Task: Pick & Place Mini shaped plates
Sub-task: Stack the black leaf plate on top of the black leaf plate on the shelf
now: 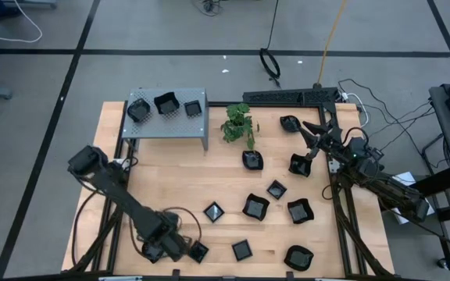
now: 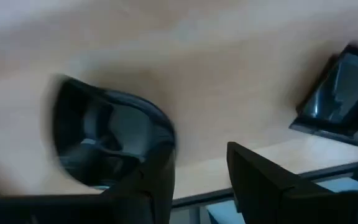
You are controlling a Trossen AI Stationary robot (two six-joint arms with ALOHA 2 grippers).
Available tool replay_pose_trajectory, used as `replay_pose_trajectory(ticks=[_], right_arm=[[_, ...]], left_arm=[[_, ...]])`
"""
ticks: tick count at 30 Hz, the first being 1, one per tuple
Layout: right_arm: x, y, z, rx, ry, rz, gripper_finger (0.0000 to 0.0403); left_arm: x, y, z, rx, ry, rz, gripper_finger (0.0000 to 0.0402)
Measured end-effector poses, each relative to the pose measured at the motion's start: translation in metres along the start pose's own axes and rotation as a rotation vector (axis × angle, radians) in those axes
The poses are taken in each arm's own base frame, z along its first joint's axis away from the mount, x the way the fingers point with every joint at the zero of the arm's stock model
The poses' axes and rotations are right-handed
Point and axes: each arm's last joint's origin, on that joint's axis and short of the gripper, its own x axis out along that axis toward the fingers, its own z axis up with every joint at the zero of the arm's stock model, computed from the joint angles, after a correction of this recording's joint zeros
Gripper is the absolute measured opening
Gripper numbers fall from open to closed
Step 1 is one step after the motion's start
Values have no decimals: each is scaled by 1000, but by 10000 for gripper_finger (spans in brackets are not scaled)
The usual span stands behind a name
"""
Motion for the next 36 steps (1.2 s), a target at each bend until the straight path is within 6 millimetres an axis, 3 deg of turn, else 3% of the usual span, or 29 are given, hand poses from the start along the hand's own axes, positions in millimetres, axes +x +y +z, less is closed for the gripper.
replay_pose_trajectory(ticks=[12,21,25,31,36], right_arm=[[0,0,0,0,0,0,130],[0,0,0,0,0,0,130],[0,0,0,0,0,0,130],[0,0,0,0,0,0,130],[0,0,0,0,0,0,130]], left_arm=[[28,3,-10,-52,31,110,150],[43,7,-8,72,-2,186,146],[43,5,-5,118,4,186,110],[41,2,2,204,18,191,15],[27,-3,11,252,28,140,13]])
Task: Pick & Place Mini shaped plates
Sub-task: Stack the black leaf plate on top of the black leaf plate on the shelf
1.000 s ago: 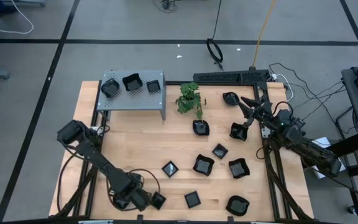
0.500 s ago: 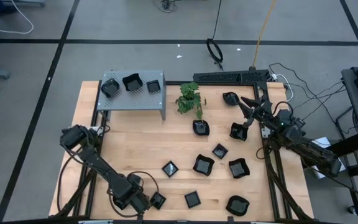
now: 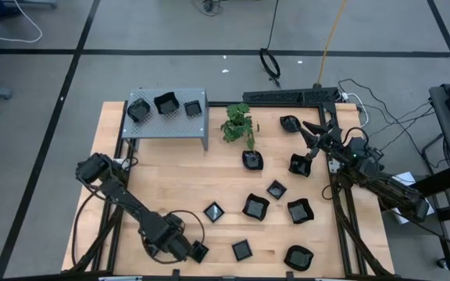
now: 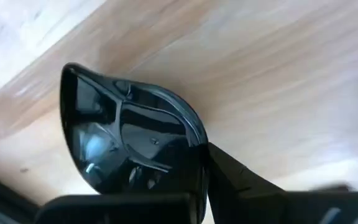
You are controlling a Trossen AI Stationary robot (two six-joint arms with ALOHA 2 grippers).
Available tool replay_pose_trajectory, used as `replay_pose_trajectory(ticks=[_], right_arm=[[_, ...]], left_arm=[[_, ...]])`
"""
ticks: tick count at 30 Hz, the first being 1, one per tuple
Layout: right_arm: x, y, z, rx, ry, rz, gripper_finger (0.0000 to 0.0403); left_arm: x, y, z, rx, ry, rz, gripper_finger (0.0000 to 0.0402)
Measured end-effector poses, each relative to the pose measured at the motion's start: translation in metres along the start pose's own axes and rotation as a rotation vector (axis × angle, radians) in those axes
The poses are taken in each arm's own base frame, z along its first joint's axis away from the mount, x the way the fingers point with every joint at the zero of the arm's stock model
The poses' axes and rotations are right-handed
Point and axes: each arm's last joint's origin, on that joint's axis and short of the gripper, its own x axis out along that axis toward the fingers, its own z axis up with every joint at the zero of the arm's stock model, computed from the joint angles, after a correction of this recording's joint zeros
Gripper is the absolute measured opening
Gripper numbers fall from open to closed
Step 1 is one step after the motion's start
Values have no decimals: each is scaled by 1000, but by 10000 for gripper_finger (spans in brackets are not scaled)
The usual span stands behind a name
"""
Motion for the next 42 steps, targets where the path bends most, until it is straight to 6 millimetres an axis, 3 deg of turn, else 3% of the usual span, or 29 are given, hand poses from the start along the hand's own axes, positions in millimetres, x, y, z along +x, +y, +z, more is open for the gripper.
replay_pose_trajectory(ticks=[8,15,20,25,34,42], right_arm=[[0,0,0,0,0,0,130],[0,0,0,0,0,0,130],[0,0,0,0,0,0,130],[0,0,0,0,0,0,130],[0,0,0,0,0,0,130],[0,0,0,0,0,0,130]], left_arm=[[-58,21,10,4,-210,-130,9],[-118,62,33,55,-632,-160,9],[-151,92,59,176,-950,-1,5],[-181,122,91,167,-1164,212,9],[-217,192,143,-13,-1110,449,10],[-223,241,179,-167,-893,496,14]])
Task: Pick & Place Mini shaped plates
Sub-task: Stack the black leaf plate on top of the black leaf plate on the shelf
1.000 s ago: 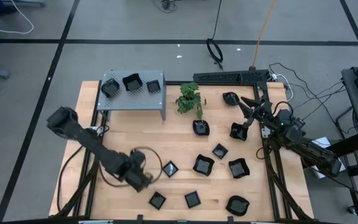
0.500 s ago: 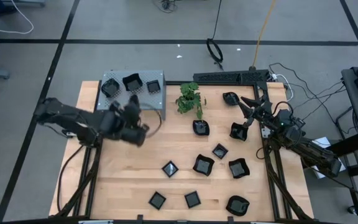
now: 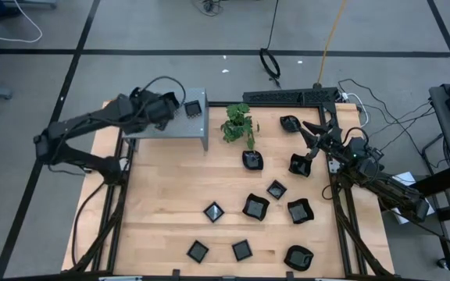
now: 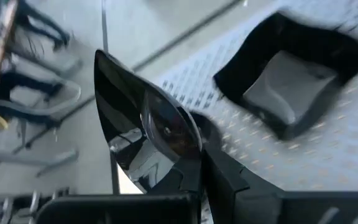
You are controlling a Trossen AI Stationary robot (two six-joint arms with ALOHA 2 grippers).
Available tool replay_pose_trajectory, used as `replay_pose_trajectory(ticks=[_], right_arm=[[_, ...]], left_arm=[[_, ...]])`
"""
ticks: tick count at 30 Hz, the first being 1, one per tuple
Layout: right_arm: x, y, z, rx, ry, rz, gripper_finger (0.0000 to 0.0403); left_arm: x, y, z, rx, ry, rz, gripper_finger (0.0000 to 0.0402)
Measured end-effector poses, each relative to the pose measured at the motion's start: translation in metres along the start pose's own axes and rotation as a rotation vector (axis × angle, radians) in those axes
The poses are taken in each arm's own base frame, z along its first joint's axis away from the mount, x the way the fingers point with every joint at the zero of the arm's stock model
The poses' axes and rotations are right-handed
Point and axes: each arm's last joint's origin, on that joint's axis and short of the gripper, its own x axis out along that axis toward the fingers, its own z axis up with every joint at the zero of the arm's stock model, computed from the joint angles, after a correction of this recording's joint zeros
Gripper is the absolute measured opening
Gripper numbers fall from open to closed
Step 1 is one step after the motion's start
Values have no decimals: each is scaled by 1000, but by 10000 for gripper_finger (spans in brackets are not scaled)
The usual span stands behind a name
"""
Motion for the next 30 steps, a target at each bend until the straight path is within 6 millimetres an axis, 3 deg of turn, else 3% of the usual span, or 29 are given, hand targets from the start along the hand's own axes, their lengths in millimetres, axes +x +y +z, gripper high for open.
replay_pose_trajectory(ticks=[9,18,30], right_arm=[[0,0,0,0,0,0,130],[0,0,0,0,0,0,130],[0,0,0,0,0,0,130]], left_arm=[[30,6,10,-20,174,-15,13],[33,6,11,-19,184,-10,12],[33,7,11,-38,173,7,87]])
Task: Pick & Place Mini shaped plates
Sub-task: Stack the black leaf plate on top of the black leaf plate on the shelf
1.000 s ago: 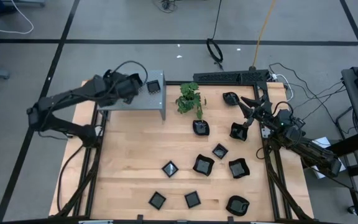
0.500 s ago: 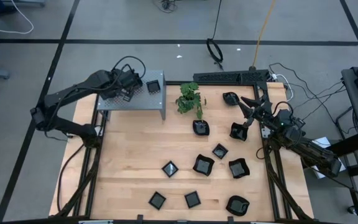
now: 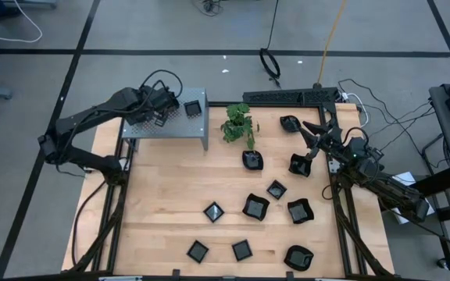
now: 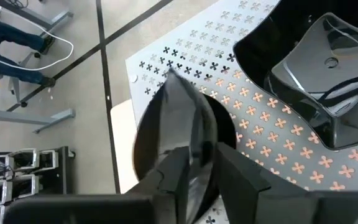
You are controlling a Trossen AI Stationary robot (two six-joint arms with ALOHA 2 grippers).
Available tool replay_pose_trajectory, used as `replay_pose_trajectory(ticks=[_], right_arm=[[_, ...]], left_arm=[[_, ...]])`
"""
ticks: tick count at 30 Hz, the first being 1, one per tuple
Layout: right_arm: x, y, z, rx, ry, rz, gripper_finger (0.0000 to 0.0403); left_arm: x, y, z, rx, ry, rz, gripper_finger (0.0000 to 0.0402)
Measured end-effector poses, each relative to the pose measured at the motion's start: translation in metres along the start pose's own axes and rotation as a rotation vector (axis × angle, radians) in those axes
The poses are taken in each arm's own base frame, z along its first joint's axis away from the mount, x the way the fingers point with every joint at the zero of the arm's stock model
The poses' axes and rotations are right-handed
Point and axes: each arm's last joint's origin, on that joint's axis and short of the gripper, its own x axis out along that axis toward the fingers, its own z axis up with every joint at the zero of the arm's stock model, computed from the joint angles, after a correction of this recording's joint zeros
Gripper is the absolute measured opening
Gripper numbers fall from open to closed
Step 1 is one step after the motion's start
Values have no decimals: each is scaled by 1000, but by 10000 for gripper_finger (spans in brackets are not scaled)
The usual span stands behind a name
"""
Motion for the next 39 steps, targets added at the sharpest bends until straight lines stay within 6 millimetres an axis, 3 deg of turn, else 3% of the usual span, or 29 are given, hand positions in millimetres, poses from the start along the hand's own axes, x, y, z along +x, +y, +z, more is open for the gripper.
replay_pose_trajectory(ticks=[11,17,30,39], right_arm=[[0,0,0,0,0,0,130],[0,0,0,0,0,0,130],[0,0,0,0,0,0,130],[0,0,0,0,0,0,130]], left_arm=[[-8,-5,0,-36,-60,-60,123],[-29,-18,-10,-5,-76,-293,124],[-99,-89,-62,288,-245,-720,124],[-115,-153,-123,769,-309,-707,124]])
